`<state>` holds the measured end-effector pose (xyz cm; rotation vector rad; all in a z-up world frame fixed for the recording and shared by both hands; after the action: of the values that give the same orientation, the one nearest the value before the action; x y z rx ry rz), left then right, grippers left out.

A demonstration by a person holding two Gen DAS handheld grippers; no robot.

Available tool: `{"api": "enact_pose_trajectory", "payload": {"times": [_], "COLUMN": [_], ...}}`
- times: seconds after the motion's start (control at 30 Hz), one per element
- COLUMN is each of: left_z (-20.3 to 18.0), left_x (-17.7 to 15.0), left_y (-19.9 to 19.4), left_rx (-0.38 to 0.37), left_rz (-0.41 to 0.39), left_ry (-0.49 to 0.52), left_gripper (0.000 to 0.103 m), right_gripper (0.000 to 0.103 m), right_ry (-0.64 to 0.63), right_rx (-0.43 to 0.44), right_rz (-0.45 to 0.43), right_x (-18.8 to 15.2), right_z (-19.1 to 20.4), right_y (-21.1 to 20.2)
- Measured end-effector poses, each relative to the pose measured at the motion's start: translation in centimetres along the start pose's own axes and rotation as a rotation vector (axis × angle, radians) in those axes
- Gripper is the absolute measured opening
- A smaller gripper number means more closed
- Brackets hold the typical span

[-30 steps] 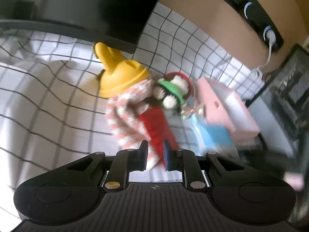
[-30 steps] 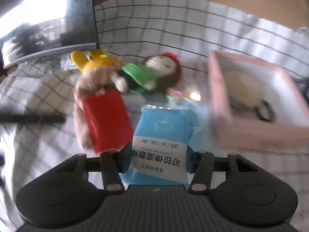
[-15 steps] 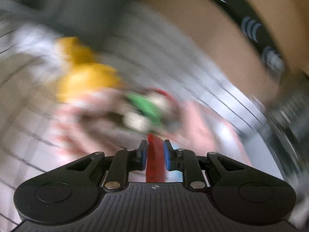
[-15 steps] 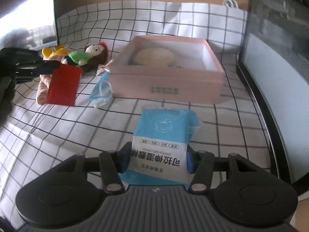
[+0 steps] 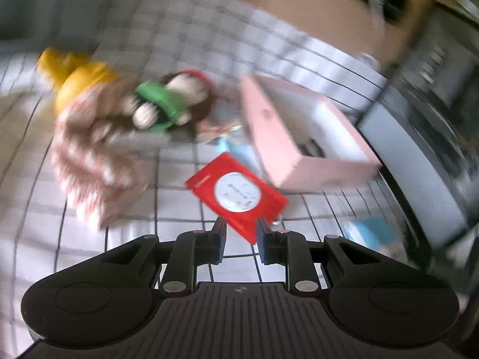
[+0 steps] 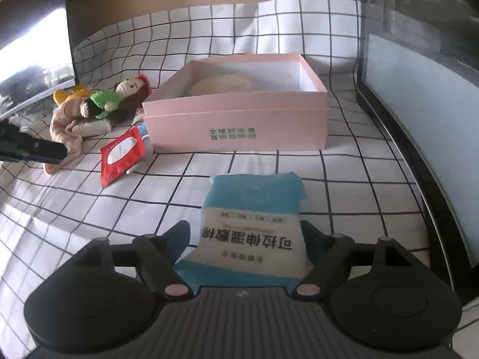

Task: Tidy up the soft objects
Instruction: 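Move the left tool to the blue face mask beside the crocheted doll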

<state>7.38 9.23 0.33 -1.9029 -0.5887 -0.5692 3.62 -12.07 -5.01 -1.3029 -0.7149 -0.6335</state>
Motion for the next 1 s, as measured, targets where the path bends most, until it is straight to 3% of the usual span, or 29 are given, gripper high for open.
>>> {"api": "enact_pose_trajectory", "payload": {"times": [0.1,0.27,0.4,0.53,0.7,0.87,1.0], "left_z": [0.2,-1.9,-2.6,-1.6,0.0,-0.2,-0.9], "left_x": [0.5,2.5,5.2,7.3,8.5,10.1,10.0], "left_y": [1.6,3.7,6.6,9.8,12.6,14.5,14.7], "left_rx": [0.031,0.058,0.135,0.119,0.177,0.206,0.136], "left_rz": [0.02,-0.048,-0.076,-0.021,0.025,0.009,0.055], "left_ry": [-0.073,-0.014,0.044,-0.012,-0.05,0.001,0.007], "left_gripper": [0.023,0.023,0.023,0.023,0.023,0.023,0.028], "right_gripper": [0.085,0.092,0.093,0.093,0.093,0.095,0.096], "right_ry": [-0.044,-0.067,-0.082,-0.081,-0.08,-0.091,-0.091], "right_rx": [-0.012,-0.002,-0.015,-0.013,-0.008,-0.008,-0.007], "right_rz": [0.004,0.013,0.014,0.013,0.012,0.018,0.018], "right_x": [-0.3,-0.3,-0.3,-0.4,-0.3,-0.3,-0.3], "right_z": [0.7,1.0,1.2,1.2,1.1,1.3,1.3], "right_y": [0.2,0.5,0.6,0.5,0.5,0.6,0.7]}}
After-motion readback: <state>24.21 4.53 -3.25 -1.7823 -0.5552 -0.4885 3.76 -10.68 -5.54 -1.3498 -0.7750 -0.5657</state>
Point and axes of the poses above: each gripper's, at about its wrist camera, not at the fingertips, and y roughly the way its jaws point, z to its left, x to its top, the point moved 7 cm from there along y, roughly the way its jaws point, and after that the axes turned 1 degree about x, right-handed, at the moved point
